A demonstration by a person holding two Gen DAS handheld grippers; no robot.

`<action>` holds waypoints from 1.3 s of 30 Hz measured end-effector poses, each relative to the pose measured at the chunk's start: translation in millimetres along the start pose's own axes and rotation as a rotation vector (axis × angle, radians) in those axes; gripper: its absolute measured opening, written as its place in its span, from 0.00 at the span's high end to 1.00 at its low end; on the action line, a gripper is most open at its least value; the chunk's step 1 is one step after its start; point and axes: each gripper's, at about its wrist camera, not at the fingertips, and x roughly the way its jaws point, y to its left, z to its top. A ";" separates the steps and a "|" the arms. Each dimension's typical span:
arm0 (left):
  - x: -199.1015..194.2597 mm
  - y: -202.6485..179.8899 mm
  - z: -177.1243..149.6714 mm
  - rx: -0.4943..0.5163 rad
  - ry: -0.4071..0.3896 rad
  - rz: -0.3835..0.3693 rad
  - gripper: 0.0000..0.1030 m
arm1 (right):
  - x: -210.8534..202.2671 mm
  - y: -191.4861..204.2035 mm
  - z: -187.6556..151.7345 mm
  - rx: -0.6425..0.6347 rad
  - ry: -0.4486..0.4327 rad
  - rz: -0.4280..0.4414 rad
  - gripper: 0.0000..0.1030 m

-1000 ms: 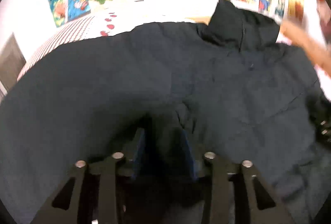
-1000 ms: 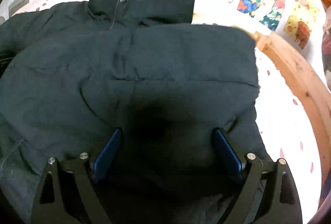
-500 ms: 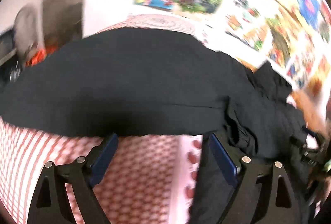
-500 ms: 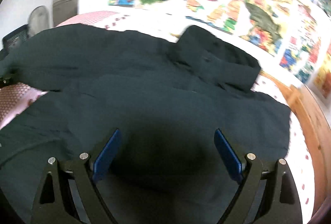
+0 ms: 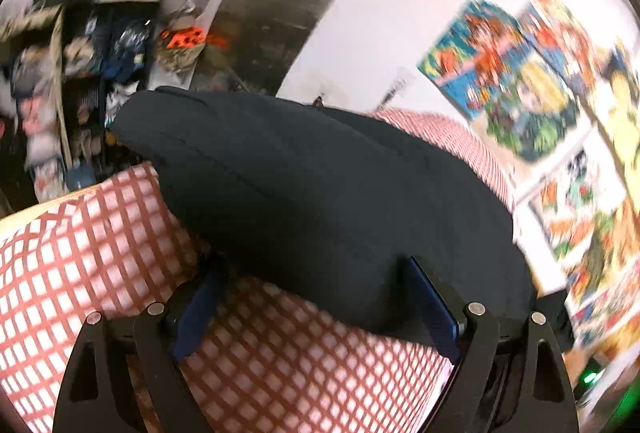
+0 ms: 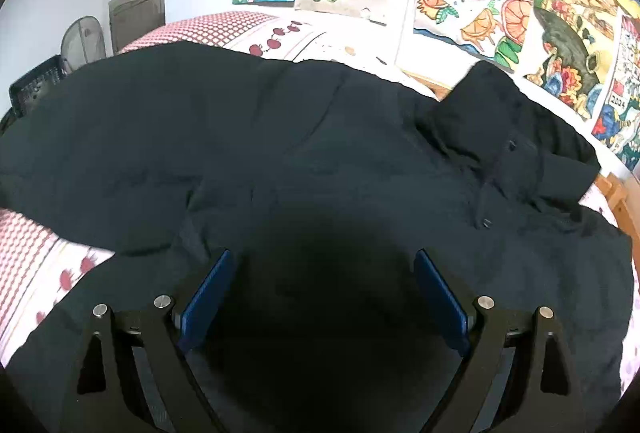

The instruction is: Fold large clothes

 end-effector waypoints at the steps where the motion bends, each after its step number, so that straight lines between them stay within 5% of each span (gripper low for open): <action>1: 1.2 4.4 4.1 -0.012 0.004 -0.005 0.14 | 5.2 4.8 1.1 -0.011 0.008 -0.016 0.15; 11: 13.4 7.1 16.4 -0.023 -0.033 -0.008 0.17 | 38.0 22.9 -11.2 -0.062 0.044 -0.031 0.10; 19: 7.9 -1.8 23.0 0.051 -0.119 0.066 0.79 | 26.6 10.1 -10.3 -0.017 0.058 0.025 0.09; 23: -8.7 -17.8 28.1 0.122 -0.199 0.058 0.88 | 2.0 -10.7 -12.3 0.026 0.081 0.091 0.09; 27: -40.2 -53.7 31.7 0.230 -0.310 0.001 0.89 | -25.7 -40.7 -22.0 0.033 0.088 0.070 0.09; 33: -90.2 -142.1 7.9 0.588 -0.488 -0.140 0.89 | -74.5 -103.4 -50.8 0.151 0.063 0.042 0.08; 39: -128.8 -221.9 -36.5 0.778 -0.484 -0.400 0.90 | -93.6 -153.7 -73.3 0.211 0.070 -0.035 0.08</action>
